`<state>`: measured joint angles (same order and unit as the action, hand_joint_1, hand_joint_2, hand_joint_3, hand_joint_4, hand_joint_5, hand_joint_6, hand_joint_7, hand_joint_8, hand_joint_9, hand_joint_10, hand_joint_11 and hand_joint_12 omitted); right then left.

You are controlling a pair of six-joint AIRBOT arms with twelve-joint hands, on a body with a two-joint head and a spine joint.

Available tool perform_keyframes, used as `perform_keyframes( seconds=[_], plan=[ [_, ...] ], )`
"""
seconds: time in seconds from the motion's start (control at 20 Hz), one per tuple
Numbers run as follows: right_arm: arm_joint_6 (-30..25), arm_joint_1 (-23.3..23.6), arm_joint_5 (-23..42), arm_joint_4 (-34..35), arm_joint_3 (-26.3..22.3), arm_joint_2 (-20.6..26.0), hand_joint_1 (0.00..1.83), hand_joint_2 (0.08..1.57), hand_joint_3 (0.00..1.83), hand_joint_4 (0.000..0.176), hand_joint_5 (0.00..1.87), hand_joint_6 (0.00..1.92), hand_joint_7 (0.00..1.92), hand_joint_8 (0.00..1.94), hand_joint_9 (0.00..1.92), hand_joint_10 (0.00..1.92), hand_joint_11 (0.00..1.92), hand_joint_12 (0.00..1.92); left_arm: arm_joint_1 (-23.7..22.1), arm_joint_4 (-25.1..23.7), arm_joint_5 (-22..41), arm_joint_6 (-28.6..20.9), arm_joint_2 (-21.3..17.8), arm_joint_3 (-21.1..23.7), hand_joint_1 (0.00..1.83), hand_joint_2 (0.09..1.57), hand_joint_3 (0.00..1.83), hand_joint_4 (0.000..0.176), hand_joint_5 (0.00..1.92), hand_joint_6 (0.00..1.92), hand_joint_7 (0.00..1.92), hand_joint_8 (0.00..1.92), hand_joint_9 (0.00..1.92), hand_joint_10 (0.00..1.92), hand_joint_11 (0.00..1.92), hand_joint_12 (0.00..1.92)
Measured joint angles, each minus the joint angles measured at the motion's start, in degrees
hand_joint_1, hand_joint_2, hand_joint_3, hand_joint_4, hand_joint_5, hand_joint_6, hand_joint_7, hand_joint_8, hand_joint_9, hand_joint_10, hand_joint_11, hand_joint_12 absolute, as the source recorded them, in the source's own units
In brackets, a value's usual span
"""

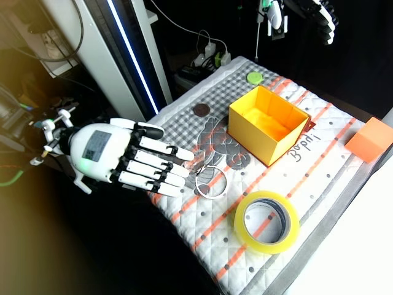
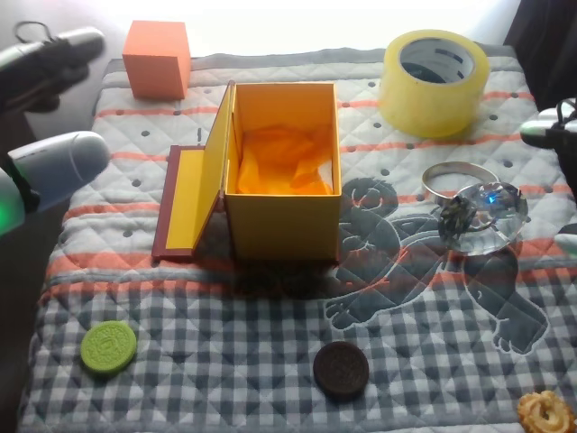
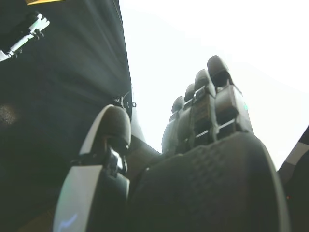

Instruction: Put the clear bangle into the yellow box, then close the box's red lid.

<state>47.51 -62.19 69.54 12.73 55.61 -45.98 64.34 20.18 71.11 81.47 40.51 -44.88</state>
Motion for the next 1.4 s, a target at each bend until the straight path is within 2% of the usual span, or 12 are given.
perform_keyframes(
  seconds=[0.4,0.55,0.6,0.75,0.8,0.85,0.9,0.95,1.15,1.2,1.3,1.4],
  plan=[
    [-0.07,10.27,-7.78,-3.80,5.33,-6.75,1.03,1.14,0.00,0.054,0.48,0.00,0.42,0.00,0.40,0.00,0.25,0.58,0.00,0.22,-2.16,-5.60,1.18,-2.25,0.50,1.13,0.00,0.112,0.41,0.00,0.42,0.01,0.40,0.01,0.14,0.94],
    [-0.07,10.91,-13.03,-3.87,7.06,-8.76,0.79,1.10,0.00,0.102,0.47,0.00,0.40,0.00,0.37,0.00,0.10,0.74,-0.02,-0.15,-2.16,-5.70,1.46,-2.25,0.55,1.12,0.00,0.114,0.37,0.00,0.40,0.00,0.40,0.00,0.08,1.02],
    [-0.07,11.32,-14.97,-3.37,7.91,-9.68,0.77,1.11,0.00,0.062,0.48,0.00,0.40,0.00,0.38,0.00,0.12,0.80,-0.02,-0.52,-2.51,-5.70,1.55,-2.25,0.57,1.12,0.00,0.112,0.37,0.00,0.40,0.00,0.40,0.00,0.07,1.02],
    [-0.33,11.58,-17.33,-3.02,9.09,-11.19,0.70,1.11,0.00,0.036,0.52,0.00,0.53,0.01,0.48,0.01,0.28,0.54,0.00,-0.70,-2.38,-5.73,1.53,-2.25,0.55,1.13,0.00,0.118,0.37,0.00,0.39,0.00,0.39,0.00,0.05,1.01],
    [-0.37,11.82,-17.66,-2.86,9.77,-11.82,0.75,1.12,0.00,0.000,0.58,0.01,0.61,0.01,0.55,0.01,0.28,0.55,0.00,-0.39,-2.49,-5.73,1.53,-2.25,0.56,1.13,0.00,0.122,0.35,0.00,0.38,0.00,0.38,0.00,0.04,1.00],
    [-0.39,12.00,-18.01,-2.67,10.27,-12.22,0.85,1.14,0.00,0.000,0.66,0.00,0.76,0.01,0.71,0.02,0.38,0.67,0.00,-0.20,-2.43,-5.73,1.53,-2.25,0.55,1.14,0.00,0.121,0.35,0.00,0.38,0.00,0.39,0.00,0.05,0.97],
    [-0.66,12.00,-18.05,-2.29,10.47,-12.35,1.15,1.13,0.00,0.000,0.81,0.87,1.04,0.68,1.05,0.04,0.68,0.84,0.00,-0.22,-2.45,-5.73,1.53,-2.25,0.53,1.15,0.00,0.122,0.35,0.00,0.40,0.00,0.38,0.00,0.07,0.93],
    [-1.14,12.00,-17.97,-2.08,10.49,-12.35,1.22,1.12,0.00,0.000,0.86,1.02,1.10,0.81,1.23,0.06,0.83,0.89,-0.02,-0.26,-2.49,-5.73,1.53,-2.25,0.50,1.15,0.00,0.121,0.36,0.00,0.41,0.00,0.39,0.00,0.09,0.92],
    [-0.24,13.53,-17.77,-3.61,10.71,-12.15,1.25,1.12,0.00,0.000,0.87,1.02,1.10,0.92,1.33,0.04,0.92,0.95,0.00,-0.46,-2.49,-5.75,1.55,-2.25,0.49,1.15,0.00,0.132,0.36,0.00,0.42,0.01,0.42,0.01,0.13,0.92],
    [0.00,14.23,-18.56,-4.11,10.45,-11.72,1.36,1.10,0.00,0.000,0.85,1.00,1.11,0.75,1.09,0.87,0.97,0.86,0.00,-0.46,-2.51,-5.73,1.55,-2.25,0.46,1.15,0.00,0.137,0.36,0.00,0.42,0.00,0.42,0.01,0.12,0.91],
    [0.17,15.54,-19.82,-6.08,9.84,-10.88,1.38,1.12,0.00,0.000,0.86,0.88,1.02,0.95,1.01,1.21,0.92,1.01,0.00,-0.22,-2.54,-5.73,1.55,-2.27,0.44,1.16,0.00,0.138,0.36,0.00,0.42,0.00,0.43,0.01,0.12,0.92],
    [-0.48,18.05,-19.43,-9.55,8.72,-10.19,1.38,1.10,0.00,0.000,0.84,1.03,1.05,0.82,1.07,1.08,0.95,0.90,0.00,-0.46,-2.54,-5.75,1.55,-2.27,0.43,1.15,0.00,0.156,0.37,0.01,0.43,0.01,0.44,0.01,0.13,0.92]
  ],
)
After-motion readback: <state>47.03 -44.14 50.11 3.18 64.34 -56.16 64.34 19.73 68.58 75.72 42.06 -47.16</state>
